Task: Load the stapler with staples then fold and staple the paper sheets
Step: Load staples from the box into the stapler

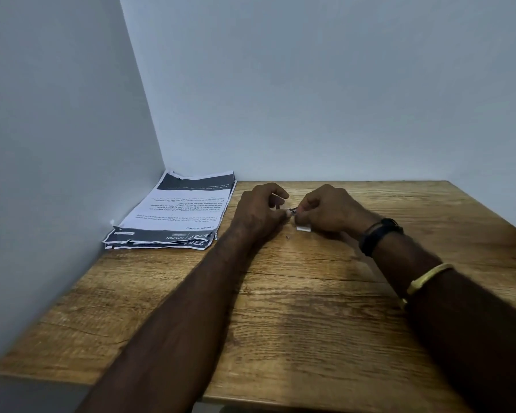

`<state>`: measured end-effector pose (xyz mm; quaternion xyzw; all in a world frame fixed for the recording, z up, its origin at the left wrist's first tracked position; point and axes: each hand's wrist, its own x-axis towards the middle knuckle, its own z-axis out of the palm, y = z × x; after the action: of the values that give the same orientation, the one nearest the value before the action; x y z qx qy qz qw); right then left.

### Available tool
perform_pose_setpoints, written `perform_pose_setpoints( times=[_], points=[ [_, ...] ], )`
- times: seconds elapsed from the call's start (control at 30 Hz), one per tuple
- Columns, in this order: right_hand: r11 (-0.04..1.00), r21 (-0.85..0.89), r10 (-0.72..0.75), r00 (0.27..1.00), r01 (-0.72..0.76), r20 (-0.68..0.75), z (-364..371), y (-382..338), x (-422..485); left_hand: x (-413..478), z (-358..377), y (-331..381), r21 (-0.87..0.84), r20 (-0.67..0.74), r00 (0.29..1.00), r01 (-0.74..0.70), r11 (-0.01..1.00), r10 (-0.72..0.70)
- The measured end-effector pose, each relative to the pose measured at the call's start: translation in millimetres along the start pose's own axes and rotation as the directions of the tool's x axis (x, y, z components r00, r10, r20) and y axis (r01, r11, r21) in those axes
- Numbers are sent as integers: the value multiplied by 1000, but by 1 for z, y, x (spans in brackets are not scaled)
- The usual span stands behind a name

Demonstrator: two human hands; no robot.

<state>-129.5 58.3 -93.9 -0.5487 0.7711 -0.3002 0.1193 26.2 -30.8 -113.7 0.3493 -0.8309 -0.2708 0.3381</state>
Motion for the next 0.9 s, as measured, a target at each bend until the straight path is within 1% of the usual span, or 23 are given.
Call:
perform_pose_setpoints(
  times=[0.1,0.17,0.23,0.33,0.37,0.43,0.5,0.57,0.63,0.73,0.8,0.9],
  points=[
    [1000,-27,10,998,-8,55,-2,1,-3,-2,0,5,-21,-86,994,-68,997,66],
    [999,-42,-2,1000,3,15,-3,1,-4,-3,-1,11,-23,-150,984,-101,995,96],
    [999,-29,-26,993,22,-118,-4,0,-5,-3,-2,18,-35,-209,972,-113,993,103],
    [997,41,-47,942,64,-332,-3,-3,-4,-2,0,29,-89,-248,967,-92,992,67],
    [993,79,-48,924,84,-380,-2,-6,-4,-2,2,32,-116,-237,971,-55,992,26],
    [985,123,-55,897,121,-439,2,-10,-4,0,6,35,-190,-196,975,62,980,-100],
    [974,193,-17,889,118,-458,5,-12,-3,0,9,38,-338,-150,957,187,922,-248],
    [935,339,60,899,101,-434,6,-12,-2,0,8,40,-526,-91,928,263,809,-361],
    [897,427,83,909,111,-409,8,-12,-2,0,6,41,-652,-37,908,294,698,-418],
    [868,478,69,921,133,-382,9,-13,-2,-1,3,43,-764,22,889,310,565,-458],
    [838,526,60,934,144,-352,8,-12,-2,-2,1,43,-792,22,879,307,529,-477],
    [811,566,58,944,146,-326,6,-9,-3,-1,-2,41,-792,-23,853,303,530,-521]
  ],
)
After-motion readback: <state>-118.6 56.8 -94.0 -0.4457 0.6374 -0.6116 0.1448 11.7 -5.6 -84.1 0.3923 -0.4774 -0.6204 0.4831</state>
